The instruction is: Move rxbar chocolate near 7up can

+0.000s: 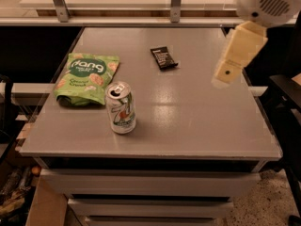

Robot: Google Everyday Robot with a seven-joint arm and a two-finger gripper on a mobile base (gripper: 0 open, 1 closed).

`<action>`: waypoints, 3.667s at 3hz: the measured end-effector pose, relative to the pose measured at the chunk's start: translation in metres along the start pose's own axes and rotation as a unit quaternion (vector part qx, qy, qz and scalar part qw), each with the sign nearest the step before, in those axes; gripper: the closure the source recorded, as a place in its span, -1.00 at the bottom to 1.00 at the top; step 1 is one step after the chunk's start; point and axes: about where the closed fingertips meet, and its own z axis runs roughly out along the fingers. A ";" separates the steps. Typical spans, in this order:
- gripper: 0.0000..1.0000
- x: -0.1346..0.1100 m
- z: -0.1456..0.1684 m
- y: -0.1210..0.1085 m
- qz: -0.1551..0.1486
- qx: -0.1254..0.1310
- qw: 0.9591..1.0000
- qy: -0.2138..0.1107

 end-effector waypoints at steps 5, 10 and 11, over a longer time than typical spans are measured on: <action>-1.00 -0.044 0.062 -0.054 0.174 0.045 0.982 0.048; -1.00 -0.094 0.182 -0.092 0.443 0.058 0.889 0.096; -1.00 -0.101 0.205 -0.092 0.475 0.069 0.873 0.089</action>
Offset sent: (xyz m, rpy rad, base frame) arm 0.0318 0.0239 -0.0123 0.0056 0.0013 -0.0798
